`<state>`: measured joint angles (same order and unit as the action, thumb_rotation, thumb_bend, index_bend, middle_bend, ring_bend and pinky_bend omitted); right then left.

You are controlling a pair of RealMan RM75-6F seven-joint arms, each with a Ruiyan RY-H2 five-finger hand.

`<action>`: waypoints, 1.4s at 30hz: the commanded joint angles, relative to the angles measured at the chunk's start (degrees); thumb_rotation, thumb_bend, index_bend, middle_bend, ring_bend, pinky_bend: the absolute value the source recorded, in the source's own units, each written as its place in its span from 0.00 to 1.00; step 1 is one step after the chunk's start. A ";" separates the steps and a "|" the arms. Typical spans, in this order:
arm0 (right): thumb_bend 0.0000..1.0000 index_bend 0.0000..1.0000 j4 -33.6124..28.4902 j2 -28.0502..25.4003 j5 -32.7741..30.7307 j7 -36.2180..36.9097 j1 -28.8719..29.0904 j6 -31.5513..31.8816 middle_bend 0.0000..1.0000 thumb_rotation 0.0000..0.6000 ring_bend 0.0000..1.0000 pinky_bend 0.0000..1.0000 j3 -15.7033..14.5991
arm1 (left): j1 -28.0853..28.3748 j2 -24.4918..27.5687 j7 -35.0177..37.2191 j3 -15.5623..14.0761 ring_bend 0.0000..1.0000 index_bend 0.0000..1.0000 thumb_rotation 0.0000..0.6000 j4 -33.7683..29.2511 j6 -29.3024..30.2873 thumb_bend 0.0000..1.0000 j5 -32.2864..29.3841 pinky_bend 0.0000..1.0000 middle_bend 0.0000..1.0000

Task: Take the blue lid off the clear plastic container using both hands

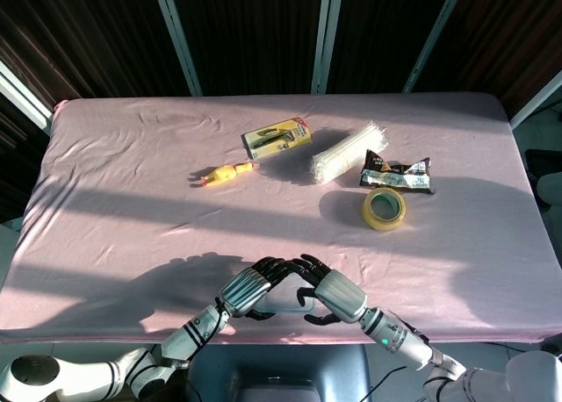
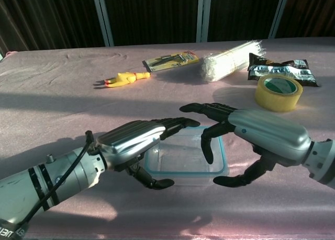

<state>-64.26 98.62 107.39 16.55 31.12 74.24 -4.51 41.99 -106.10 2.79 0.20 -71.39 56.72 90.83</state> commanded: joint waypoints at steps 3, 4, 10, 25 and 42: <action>0.37 0.69 -0.21 -0.12 -0.51 -0.62 0.22 0.22 0.14 1.00 0.01 0.04 -0.16 | 0.03 0.11 -0.07 -0.22 0.15 0.00 1.00 -0.31 0.21 0.26 0.24 0.21 0.19; 0.37 0.69 -0.23 -0.17 -0.68 -0.87 0.22 0.24 0.14 1.00 0.01 0.04 -0.21 | 0.02 0.17 -0.10 -0.30 0.15 0.00 1.00 -0.43 0.29 0.26 0.32 0.21 0.19; 0.37 0.69 0.03 -0.19 -1.35 -1.18 0.35 0.13 0.14 1.00 0.01 0.04 -0.64 | 0.12 0.34 -0.36 -0.38 0.15 0.00 1.00 -0.64 0.19 0.26 0.25 0.21 0.19; 0.37 0.69 0.12 -0.67 -2.09 -1.90 0.69 1.12 0.14 1.00 0.01 0.04 -0.98 | 0.39 0.70 -0.30 -0.82 0.15 0.00 1.00 -0.52 -0.15 0.26 0.35 0.21 0.20; 0.37 0.70 -2.52 -2.49 -2.62 -3.74 1.39 1.53 0.14 1.00 0.01 0.04 -0.62 | 0.85 0.69 -0.48 -1.70 0.15 0.00 1.00 0.25 -0.57 0.26 1.15 0.21 0.20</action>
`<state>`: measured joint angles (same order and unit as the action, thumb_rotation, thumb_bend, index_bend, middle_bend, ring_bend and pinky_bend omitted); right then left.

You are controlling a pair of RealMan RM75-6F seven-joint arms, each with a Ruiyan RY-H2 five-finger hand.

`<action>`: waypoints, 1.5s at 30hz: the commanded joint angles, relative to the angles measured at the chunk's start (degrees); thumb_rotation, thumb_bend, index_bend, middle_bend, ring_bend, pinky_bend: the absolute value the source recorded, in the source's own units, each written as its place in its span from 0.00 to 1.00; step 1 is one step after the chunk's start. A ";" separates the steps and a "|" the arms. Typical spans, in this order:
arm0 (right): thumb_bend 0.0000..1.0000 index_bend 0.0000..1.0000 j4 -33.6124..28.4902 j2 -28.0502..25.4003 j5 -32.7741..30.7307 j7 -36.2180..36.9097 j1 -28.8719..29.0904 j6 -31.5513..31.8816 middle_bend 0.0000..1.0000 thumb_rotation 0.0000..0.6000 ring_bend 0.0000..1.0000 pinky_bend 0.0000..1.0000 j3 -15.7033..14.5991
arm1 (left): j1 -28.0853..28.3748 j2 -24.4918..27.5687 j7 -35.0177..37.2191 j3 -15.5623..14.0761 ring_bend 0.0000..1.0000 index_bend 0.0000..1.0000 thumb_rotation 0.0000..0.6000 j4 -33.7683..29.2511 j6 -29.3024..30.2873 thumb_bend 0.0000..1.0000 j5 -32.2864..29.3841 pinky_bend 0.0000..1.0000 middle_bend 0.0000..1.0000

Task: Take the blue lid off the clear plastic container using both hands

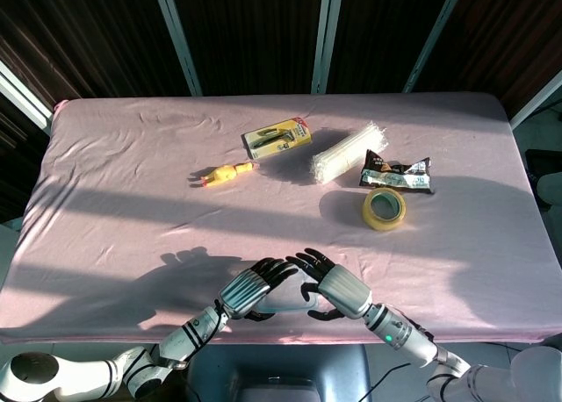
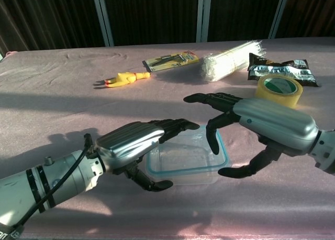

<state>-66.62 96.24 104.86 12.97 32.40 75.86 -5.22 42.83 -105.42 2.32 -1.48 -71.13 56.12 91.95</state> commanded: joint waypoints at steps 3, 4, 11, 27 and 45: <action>0.37 0.70 -0.52 -0.27 -0.14 -0.50 0.35 0.08 0.14 1.00 0.01 0.04 0.44 | -0.03 0.10 -0.01 -0.17 0.15 0.00 1.00 -0.17 0.30 0.26 0.28 0.21 0.20; 0.37 0.69 -0.61 -0.30 -0.07 -0.68 0.44 0.31 0.14 1.00 0.01 0.04 0.61 | -0.06 0.16 0.05 -0.25 0.15 0.00 1.00 -0.25 0.42 0.26 0.39 0.21 0.20; 0.37 0.67 -1.45 -0.94 0.49 -2.51 0.95 1.71 0.14 1.00 0.01 0.05 1.56 | -0.24 0.87 1.49 -0.79 0.15 0.00 1.00 -0.56 1.06 0.26 1.00 0.21 0.20; 0.37 0.67 -1.88 -2.47 2.32 -4.91 2.03 3.26 0.15 1.00 0.01 0.05 1.79 | -0.18 3.40 9.04 -2.21 0.16 0.00 1.00 -1.51 3.94 0.27 4.06 0.21 0.21; 0.37 0.67 2.16 -0.54 3.42 -5.93 2.84 5.84 0.16 1.00 0.03 0.07 2.64 | -0.03 3.76 11.21 -3.05 0.16 0.00 1.00 -0.47 5.30 0.27 5.65 0.21 0.21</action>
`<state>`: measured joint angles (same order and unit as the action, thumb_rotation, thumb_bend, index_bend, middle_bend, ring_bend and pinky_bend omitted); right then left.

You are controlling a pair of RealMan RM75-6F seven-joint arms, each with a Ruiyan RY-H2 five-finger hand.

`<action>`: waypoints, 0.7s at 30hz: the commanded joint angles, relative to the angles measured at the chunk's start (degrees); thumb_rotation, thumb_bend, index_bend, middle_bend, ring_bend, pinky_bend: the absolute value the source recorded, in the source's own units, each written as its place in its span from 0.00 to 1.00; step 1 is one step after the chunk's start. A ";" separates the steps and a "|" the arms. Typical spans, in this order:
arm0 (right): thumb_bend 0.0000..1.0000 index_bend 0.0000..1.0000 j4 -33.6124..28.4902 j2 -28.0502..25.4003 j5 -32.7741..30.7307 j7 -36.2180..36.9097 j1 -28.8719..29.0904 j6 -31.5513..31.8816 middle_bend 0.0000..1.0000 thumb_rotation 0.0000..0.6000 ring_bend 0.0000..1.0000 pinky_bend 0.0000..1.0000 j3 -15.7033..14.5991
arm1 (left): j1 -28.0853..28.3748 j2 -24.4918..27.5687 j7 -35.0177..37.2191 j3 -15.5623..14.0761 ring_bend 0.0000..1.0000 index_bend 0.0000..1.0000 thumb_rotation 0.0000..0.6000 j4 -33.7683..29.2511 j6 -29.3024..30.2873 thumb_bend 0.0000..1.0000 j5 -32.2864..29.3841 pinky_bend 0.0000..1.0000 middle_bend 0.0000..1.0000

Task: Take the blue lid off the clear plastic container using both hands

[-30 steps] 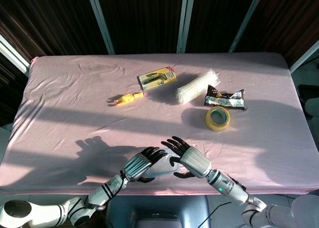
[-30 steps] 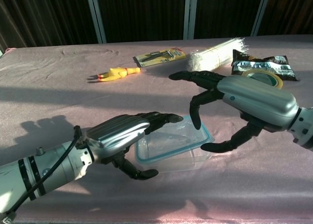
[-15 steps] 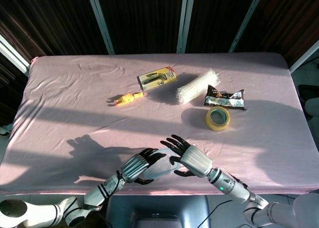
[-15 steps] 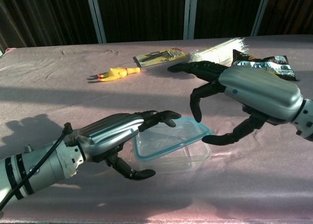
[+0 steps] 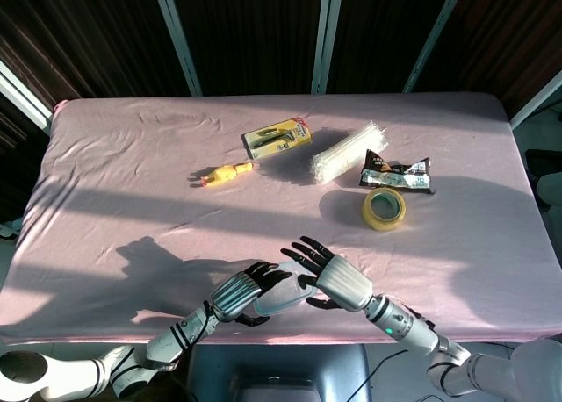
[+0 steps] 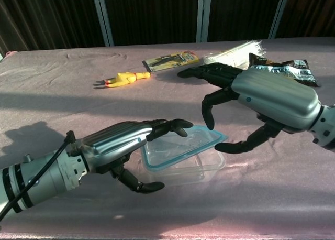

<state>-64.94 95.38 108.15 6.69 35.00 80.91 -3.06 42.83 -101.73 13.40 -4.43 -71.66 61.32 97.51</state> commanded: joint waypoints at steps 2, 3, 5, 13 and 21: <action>0.37 0.67 0.39 0.12 0.07 0.37 0.46 1.29 0.16 1.00 0.03 0.07 0.93 | -0.07 0.19 0.52 -0.26 0.16 0.00 1.00 0.13 0.28 0.27 0.26 0.22 0.21; 0.37 0.67 0.18 -0.06 0.00 0.27 0.56 1.31 0.16 1.00 0.03 0.07 1.06 | -0.08 0.23 0.68 -0.29 0.16 0.00 1.00 0.15 0.41 0.27 0.33 0.22 0.21; 0.38 0.67 -0.26 -0.59 0.08 -0.47 0.79 1.33 0.16 1.00 0.03 0.07 1.25 | -0.06 0.33 1.01 -0.35 0.16 0.00 1.00 0.17 0.71 0.27 0.56 0.22 0.21; 0.38 0.67 -1.02 -1.57 -0.23 -2.29 1.32 1.32 0.16 1.00 0.03 0.07 1.94 | -0.12 0.79 1.27 -0.46 0.16 0.00 1.00 0.19 1.45 0.27 0.97 0.22 0.21; 0.38 0.66 0.66 -0.79 -0.64 -2.19 1.33 -0.28 0.16 1.00 0.03 0.07 0.80 | -0.24 0.94 1.42 -0.38 0.16 0.00 1.00 0.46 1.73 0.27 0.89 0.22 0.21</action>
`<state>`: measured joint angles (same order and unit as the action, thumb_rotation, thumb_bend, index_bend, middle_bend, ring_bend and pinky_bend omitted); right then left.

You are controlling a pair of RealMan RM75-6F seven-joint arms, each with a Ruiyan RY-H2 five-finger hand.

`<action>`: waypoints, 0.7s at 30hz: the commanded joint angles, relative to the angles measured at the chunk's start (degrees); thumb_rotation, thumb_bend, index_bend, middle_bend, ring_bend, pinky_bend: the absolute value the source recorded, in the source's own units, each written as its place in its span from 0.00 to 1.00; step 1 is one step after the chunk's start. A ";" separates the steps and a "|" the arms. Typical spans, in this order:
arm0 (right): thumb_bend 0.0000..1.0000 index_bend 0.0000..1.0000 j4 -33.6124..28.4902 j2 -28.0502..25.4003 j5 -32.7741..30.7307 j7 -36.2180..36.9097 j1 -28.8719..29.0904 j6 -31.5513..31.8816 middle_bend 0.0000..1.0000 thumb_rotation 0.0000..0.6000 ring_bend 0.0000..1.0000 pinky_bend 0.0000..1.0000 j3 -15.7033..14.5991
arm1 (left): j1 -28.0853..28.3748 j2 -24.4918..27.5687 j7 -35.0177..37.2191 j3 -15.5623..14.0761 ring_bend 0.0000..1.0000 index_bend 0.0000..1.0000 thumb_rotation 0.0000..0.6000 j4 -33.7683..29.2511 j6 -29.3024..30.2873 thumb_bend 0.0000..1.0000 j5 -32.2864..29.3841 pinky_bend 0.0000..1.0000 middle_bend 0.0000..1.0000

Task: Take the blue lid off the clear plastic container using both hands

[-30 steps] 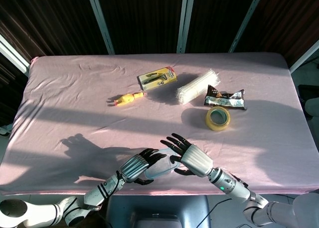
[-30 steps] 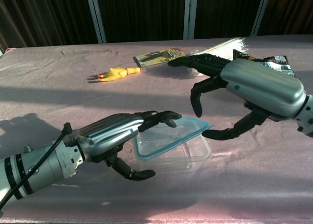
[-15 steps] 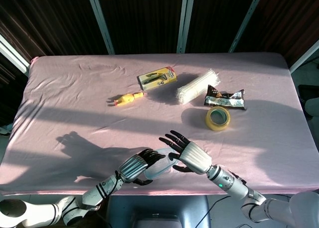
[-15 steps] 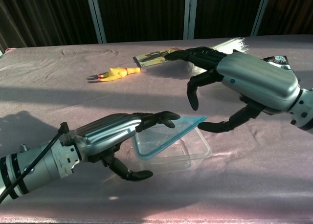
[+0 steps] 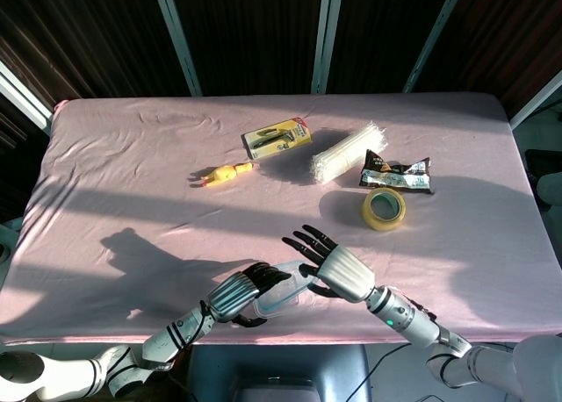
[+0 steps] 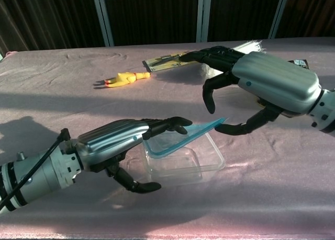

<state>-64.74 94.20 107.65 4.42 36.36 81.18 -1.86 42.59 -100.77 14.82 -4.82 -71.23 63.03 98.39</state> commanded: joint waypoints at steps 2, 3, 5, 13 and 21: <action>0.38 0.65 0.98 0.77 -0.15 -0.18 -0.01 -0.80 0.16 1.00 0.03 0.07 -0.59 | -0.04 -0.02 -0.07 -0.03 0.16 0.00 1.00 0.15 0.14 0.27 0.08 0.22 0.21; 0.38 0.65 1.12 0.95 -0.15 -0.17 -0.02 -0.76 0.16 1.00 0.03 0.07 -0.61 | -0.07 -0.02 -0.14 -0.03 0.16 0.00 1.00 0.22 0.19 0.27 0.10 0.22 0.21; 0.38 0.65 1.12 1.18 -0.22 0.09 0.00 -0.66 0.16 1.00 0.03 0.07 -0.63 | -0.12 0.04 -0.13 -0.07 0.16 0.00 1.00 0.26 0.24 0.27 0.07 0.22 0.21; 0.47 0.74 0.68 1.58 -0.91 -0.59 0.15 -1.50 0.16 1.00 0.03 0.07 -0.56 | -0.28 0.40 -0.02 -0.13 0.16 0.00 1.00 -0.01 0.76 0.27 0.26 0.22 0.21; 0.65 0.78 -0.24 1.60 -1.22 -0.69 0.24 -1.21 0.18 1.00 0.03 0.07 -0.24 | -0.35 0.02 1.75 -0.40 0.14 0.00 1.00 0.97 2.60 0.27 1.62 0.17 0.21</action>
<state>-64.88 95.85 106.38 3.84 36.61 79.80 -2.19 42.27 -100.61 16.11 -5.12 -70.60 65.15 99.64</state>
